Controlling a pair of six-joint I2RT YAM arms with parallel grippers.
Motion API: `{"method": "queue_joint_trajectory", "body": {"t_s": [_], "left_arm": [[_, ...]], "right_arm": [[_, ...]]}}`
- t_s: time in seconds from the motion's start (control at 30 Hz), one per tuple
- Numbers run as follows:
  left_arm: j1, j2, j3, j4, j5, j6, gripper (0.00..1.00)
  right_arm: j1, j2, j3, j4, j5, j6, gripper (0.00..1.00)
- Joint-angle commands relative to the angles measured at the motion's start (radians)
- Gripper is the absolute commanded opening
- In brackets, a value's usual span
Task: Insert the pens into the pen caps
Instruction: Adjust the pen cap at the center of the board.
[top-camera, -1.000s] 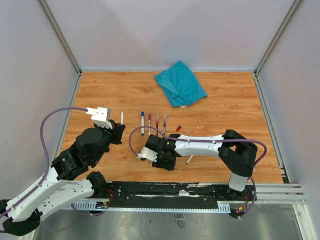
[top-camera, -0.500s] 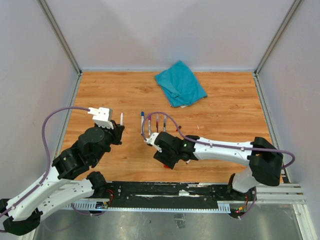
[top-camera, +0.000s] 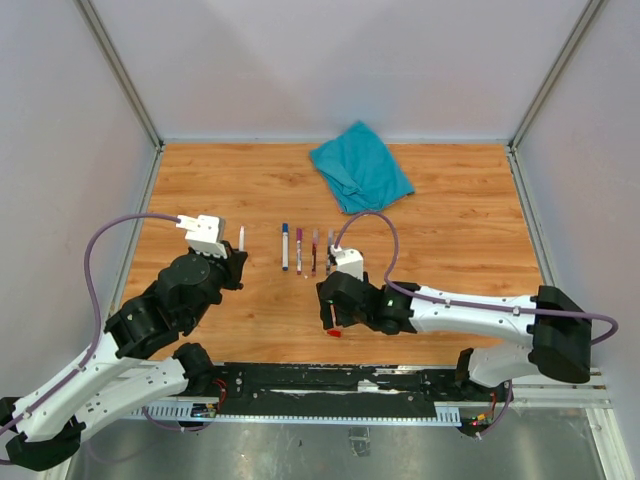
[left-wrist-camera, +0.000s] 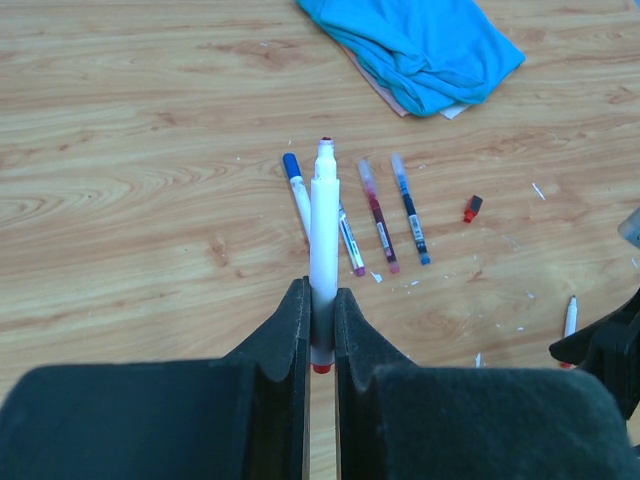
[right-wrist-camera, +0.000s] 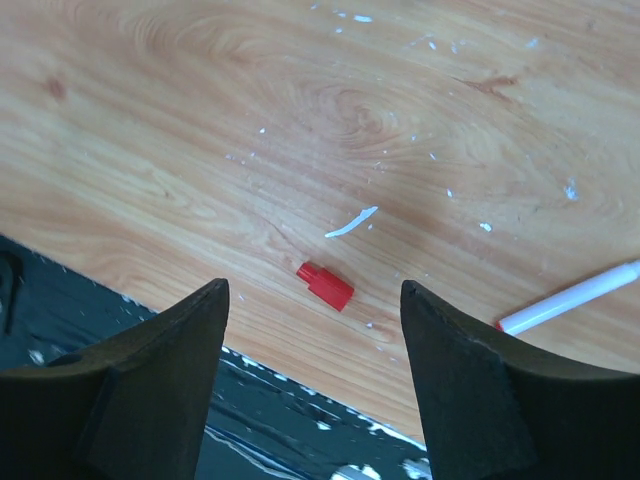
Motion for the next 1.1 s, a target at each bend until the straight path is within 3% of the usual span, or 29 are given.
{"method": "queue_joint_trajectory", "body": {"t_s": [0.0,0.33,0.5,1.07], "left_arm": [[0.005,0.008,0.021,0.017,-0.010,0.013,0.01],[0.005,-0.001,0.013,0.026,-0.005,0.013,0.00],[0.006,0.001,0.013,0.027,-0.003,0.014,0.00],[0.006,-0.022,0.018,0.010,-0.011,0.007,0.01]], "right_arm": [[0.023,0.020,0.025,-0.097,0.105,0.361,0.70],[0.052,0.217,0.229,-0.397,0.073,0.607,0.76],[0.052,0.268,0.231,-0.387,0.052,0.657,0.77],[0.014,0.371,0.193,-0.317,-0.050,0.692,0.65]]}}
